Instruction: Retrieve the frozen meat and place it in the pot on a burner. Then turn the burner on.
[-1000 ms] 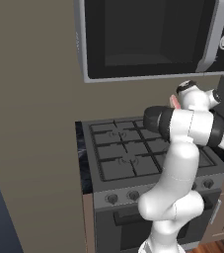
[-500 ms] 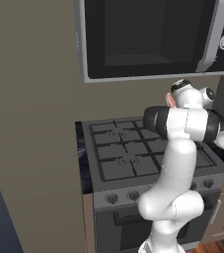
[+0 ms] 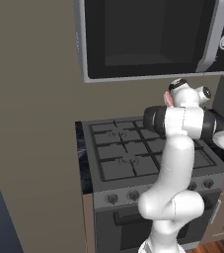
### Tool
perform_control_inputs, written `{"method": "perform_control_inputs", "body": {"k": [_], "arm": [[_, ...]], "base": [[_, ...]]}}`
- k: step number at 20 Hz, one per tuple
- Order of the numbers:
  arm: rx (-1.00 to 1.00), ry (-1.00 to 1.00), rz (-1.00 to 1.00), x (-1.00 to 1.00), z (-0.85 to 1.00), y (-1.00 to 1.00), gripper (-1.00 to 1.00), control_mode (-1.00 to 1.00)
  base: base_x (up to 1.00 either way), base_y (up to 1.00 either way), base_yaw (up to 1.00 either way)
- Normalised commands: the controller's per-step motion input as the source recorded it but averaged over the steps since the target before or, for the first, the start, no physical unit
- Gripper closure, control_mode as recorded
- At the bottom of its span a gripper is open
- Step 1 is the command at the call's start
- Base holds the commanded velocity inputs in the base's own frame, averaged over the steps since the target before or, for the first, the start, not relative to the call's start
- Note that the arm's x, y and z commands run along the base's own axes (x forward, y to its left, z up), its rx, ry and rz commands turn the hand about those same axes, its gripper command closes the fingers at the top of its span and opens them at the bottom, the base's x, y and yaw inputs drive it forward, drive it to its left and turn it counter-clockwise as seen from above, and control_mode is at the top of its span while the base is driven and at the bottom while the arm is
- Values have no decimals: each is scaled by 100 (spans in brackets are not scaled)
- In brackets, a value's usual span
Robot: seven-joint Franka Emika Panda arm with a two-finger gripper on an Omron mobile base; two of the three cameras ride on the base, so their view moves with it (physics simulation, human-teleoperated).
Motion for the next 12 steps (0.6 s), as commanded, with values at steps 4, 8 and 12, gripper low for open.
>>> {"method": "perform_control_inputs", "body": {"k": [4,8,12], "arm": [[0,3,0,25,-15,0,100,-100],[-1,4,0,25,-17,0,100,-100],[-1,4,0,25,-14,0,100,-100]], "base": [[0,0,0],[0,0,0],[0,0,0]]}}
